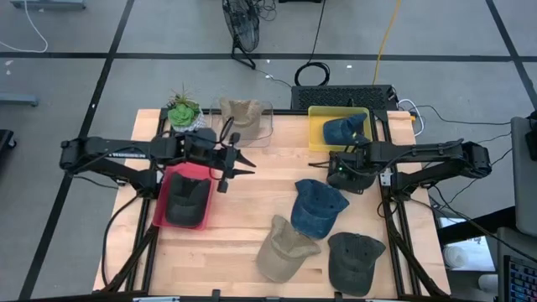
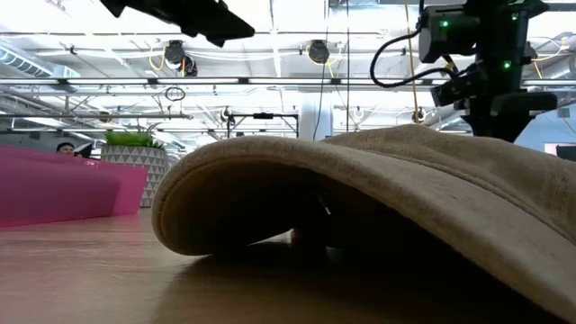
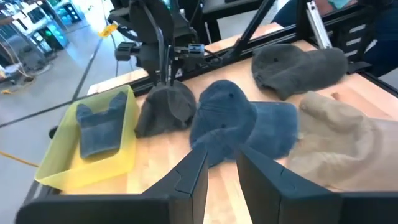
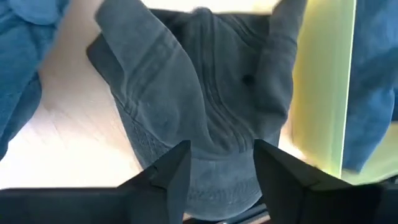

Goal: Pick & Place hat
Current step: Put the top black cap into the red bin

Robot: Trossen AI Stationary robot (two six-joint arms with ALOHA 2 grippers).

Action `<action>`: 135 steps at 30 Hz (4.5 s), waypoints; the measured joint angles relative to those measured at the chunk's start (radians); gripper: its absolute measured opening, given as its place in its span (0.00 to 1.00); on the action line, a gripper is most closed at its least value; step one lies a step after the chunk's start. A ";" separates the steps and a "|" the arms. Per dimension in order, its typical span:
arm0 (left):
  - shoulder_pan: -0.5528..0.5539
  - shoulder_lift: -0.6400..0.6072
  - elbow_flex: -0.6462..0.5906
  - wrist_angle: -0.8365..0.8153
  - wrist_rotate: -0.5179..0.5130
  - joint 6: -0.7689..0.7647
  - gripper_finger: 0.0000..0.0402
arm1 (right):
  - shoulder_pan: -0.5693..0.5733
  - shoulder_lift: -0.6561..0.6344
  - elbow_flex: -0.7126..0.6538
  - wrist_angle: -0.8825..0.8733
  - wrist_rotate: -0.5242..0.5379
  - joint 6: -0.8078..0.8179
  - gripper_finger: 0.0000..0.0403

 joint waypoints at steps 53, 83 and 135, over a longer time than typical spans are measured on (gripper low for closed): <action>-0.039 -0.011 0.000 -0.073 -0.028 -0.028 0.24 | 0.003 0.052 0.172 0.010 -0.075 0.130 0.00; -0.140 -0.327 0.001 -0.310 -0.067 -0.091 0.24 | 0.059 0.383 0.240 1.068 -0.288 0.104 0.00; -0.141 -0.261 0.001 -0.430 -0.213 -0.071 0.24 | -0.023 0.652 0.227 1.268 -0.389 -0.527 0.33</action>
